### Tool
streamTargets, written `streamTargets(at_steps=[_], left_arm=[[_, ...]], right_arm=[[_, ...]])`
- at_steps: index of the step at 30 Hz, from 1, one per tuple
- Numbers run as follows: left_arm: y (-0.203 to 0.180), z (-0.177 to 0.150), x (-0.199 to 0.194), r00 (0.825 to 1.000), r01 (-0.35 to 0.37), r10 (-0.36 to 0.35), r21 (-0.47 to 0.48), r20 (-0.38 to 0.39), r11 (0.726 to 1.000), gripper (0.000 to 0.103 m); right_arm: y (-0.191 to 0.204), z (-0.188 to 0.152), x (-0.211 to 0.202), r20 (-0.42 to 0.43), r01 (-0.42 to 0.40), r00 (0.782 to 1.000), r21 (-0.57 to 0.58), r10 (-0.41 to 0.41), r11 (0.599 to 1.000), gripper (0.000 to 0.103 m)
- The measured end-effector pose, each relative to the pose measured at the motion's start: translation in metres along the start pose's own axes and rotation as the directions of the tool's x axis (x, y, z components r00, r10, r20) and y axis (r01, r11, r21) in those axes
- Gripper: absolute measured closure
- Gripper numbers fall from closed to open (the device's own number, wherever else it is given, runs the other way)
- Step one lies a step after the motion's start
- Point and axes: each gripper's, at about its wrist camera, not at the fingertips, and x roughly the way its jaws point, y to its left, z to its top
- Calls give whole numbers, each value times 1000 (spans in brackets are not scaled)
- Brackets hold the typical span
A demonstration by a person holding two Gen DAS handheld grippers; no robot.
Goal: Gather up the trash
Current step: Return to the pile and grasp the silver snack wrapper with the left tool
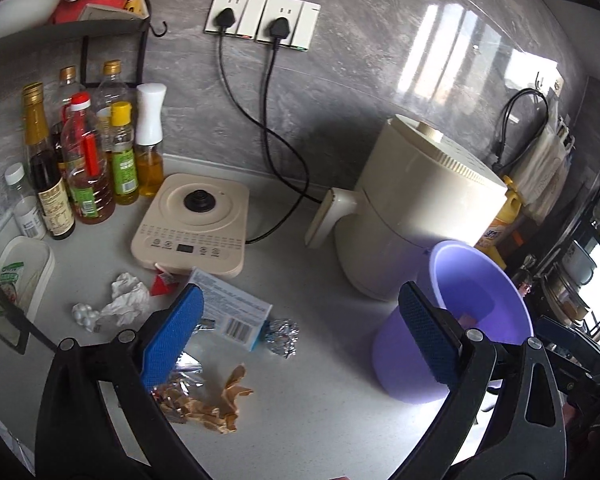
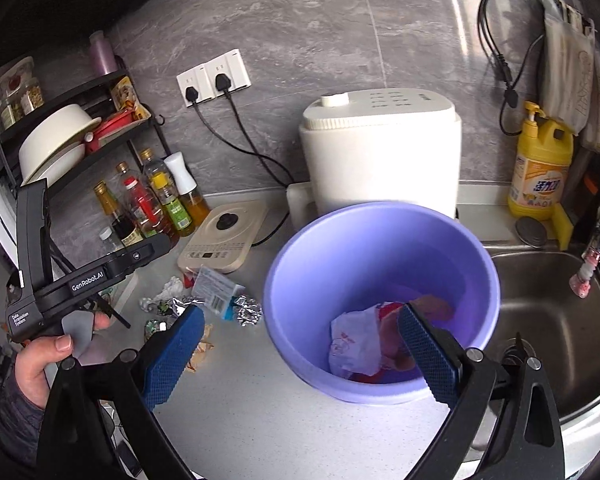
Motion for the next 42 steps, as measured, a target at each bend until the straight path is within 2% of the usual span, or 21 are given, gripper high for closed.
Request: streamTargets(at_steps=[13, 22, 29, 33, 38, 42], left_arm=[[67, -13, -12, 995, -63, 64, 7, -71, 998, 6], [97, -24, 7, 987, -32, 36, 29, -157, 999, 6], [106, -24, 31, 978, 23, -10, 58, -210, 998, 9], [110, -25, 53, 963, 38, -17, 76, -267, 996, 11], [118, -28, 79, 946, 57, -32, 69, -324, 996, 17], [125, -31, 102, 919, 74, -49, 49, -390, 996, 27]], right_arm=[[75, 2, 43, -23, -71, 997, -95, 69, 993, 10], [109, -8, 75, -69, -58, 996, -118, 50, 991, 17], [118, -21, 105, -144, -34, 989, -96, 20, 995, 29], [117, -24, 117, -172, -9, 985, -65, -3, 998, 33], [120, -25, 130, -192, 20, 981, -69, -33, 997, 35], [118, -24, 147, -221, 36, 974, -70, -51, 997, 36]])
